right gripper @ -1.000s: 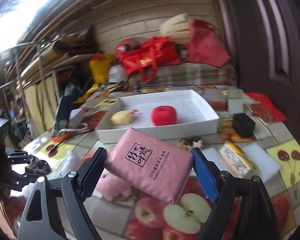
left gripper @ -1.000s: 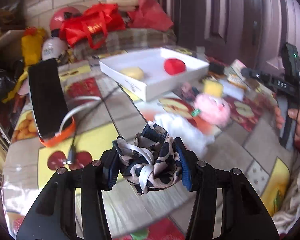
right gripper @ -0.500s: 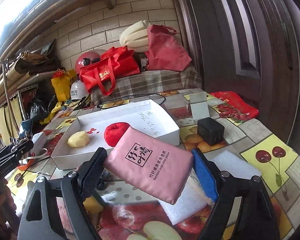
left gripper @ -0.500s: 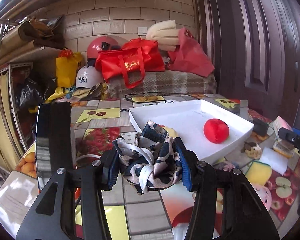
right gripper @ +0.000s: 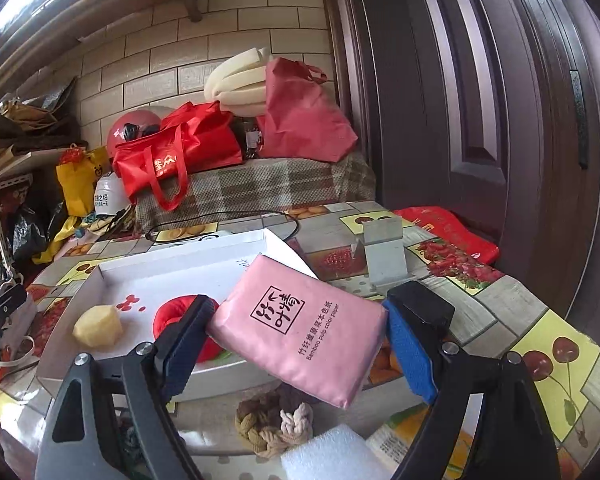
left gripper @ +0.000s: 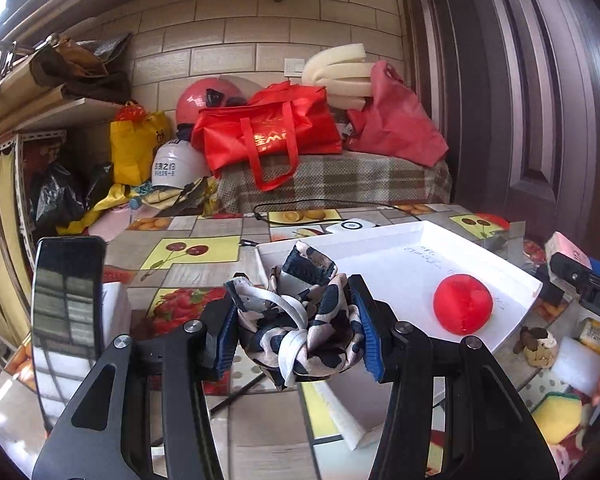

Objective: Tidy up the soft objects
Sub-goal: 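Carry the scrunchie with left tool while right tool carries the packet over the box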

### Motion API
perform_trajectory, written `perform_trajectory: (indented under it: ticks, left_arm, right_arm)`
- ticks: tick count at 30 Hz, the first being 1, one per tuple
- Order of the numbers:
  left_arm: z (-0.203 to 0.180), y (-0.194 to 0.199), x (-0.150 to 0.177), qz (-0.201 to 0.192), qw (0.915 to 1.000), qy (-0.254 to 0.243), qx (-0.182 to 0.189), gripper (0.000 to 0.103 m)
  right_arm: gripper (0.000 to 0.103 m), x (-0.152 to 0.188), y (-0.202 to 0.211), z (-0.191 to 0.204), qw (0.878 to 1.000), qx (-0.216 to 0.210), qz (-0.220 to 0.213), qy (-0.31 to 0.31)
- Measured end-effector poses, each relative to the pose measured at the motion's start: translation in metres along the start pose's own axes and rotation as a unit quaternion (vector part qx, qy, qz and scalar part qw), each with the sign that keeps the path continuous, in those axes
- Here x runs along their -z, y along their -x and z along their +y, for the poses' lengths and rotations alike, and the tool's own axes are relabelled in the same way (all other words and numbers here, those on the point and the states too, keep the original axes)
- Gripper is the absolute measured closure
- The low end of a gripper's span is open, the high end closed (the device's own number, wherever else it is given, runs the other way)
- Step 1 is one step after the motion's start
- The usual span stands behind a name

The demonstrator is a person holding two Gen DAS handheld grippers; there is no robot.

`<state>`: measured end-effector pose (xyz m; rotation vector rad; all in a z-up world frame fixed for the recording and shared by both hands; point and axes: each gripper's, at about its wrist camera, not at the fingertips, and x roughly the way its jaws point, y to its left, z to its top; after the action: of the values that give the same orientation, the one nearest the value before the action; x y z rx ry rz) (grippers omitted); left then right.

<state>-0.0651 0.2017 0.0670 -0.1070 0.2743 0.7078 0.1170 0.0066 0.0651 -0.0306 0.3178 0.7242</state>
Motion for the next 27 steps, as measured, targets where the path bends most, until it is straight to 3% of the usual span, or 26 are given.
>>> perform_trajectory:
  ticks: [5, 12, 19, 27]
  left_arm:
    - [-0.012, -0.014, -0.004, 0.011, 0.9997, 0.0, 0.023, 0.053]
    - [-0.011, -0.028, -0.009, 0.023, 0.9993, 0.021, 0.022, 0.053]
    - [-0.022, -0.04, -0.014, 0.02, 0.9996, 0.005, 0.02, 0.053]
    - [-0.033, -0.051, -0.017, 0.028, 0.9983, -0.018, 0.048, 0.053]
  right_arm:
    - [0.018, -0.005, -0.017, 0.01, 1.0, 0.009, 0.004, -0.007]
    - [0.018, -0.012, -0.045, 0.016, 0.999, 0.02, 0.016, -0.02]
    - [0.018, -0.018, -0.066, 0.017, 0.999, 0.027, 0.031, -0.033]
    - [0.018, -0.023, -0.083, 0.018, 0.998, 0.015, 0.044, -0.038]
